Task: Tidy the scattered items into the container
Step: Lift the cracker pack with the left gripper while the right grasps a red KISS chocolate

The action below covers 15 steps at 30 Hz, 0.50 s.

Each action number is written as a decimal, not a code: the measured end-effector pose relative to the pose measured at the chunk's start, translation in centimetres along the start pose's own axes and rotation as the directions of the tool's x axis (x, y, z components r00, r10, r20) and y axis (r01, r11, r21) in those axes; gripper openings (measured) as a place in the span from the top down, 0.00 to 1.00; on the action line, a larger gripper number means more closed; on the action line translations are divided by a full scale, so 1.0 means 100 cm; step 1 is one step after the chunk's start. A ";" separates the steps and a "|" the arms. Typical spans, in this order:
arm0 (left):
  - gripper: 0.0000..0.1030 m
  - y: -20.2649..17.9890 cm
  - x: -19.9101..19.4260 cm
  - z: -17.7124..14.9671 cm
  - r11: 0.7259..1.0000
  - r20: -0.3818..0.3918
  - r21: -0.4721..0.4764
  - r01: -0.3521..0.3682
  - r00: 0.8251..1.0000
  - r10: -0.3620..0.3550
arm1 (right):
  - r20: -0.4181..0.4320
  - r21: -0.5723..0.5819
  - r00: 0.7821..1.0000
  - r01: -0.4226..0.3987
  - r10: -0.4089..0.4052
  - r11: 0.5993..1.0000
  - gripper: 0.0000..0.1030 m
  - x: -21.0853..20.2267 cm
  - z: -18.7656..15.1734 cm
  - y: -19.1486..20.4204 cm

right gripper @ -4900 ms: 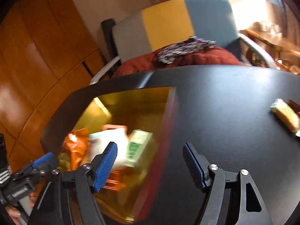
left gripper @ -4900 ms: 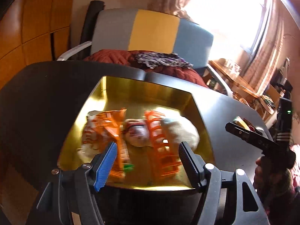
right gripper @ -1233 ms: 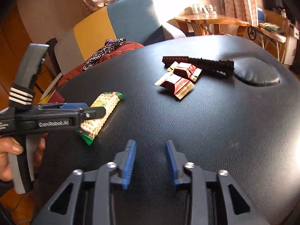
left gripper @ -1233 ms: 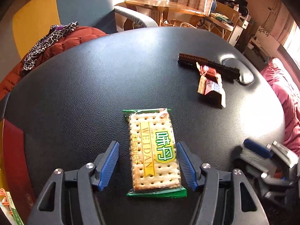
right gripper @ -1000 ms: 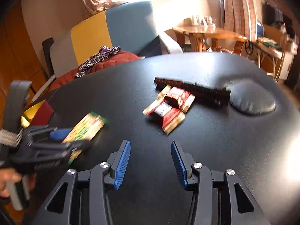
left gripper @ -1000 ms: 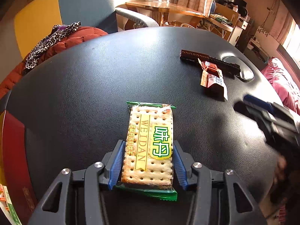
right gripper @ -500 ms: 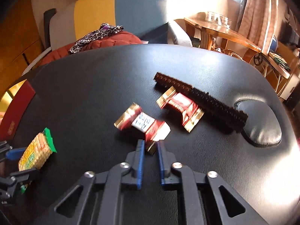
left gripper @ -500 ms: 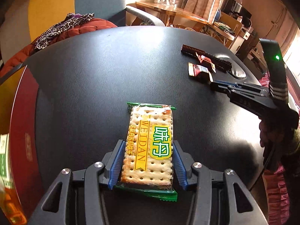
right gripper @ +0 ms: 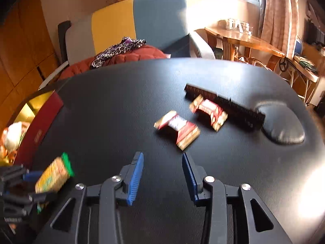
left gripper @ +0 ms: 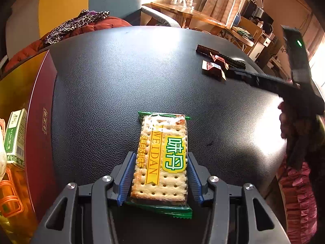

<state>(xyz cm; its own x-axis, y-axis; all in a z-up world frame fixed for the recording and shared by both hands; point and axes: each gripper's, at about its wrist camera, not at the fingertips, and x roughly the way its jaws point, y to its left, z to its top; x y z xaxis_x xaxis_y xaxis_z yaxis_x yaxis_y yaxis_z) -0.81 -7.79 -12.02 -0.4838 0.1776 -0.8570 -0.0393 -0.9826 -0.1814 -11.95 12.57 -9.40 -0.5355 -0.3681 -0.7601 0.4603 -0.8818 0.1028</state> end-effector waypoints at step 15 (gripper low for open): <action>0.51 -0.003 0.000 -0.004 1.000 0.024 0.027 -0.010 1.000 0.009 | -0.171 -0.186 0.983 0.029 -0.061 0.982 0.74 0.045 0.025 0.011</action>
<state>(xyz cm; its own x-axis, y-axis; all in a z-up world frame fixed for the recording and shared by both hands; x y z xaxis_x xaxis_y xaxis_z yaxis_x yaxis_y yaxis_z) -0.43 -7.51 -12.22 -0.5049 0.1675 -0.8468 -0.0586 -0.9854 -0.1600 -15.62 9.23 -11.14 -0.4339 -0.2575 -0.8634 0.5682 -0.8219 -0.0405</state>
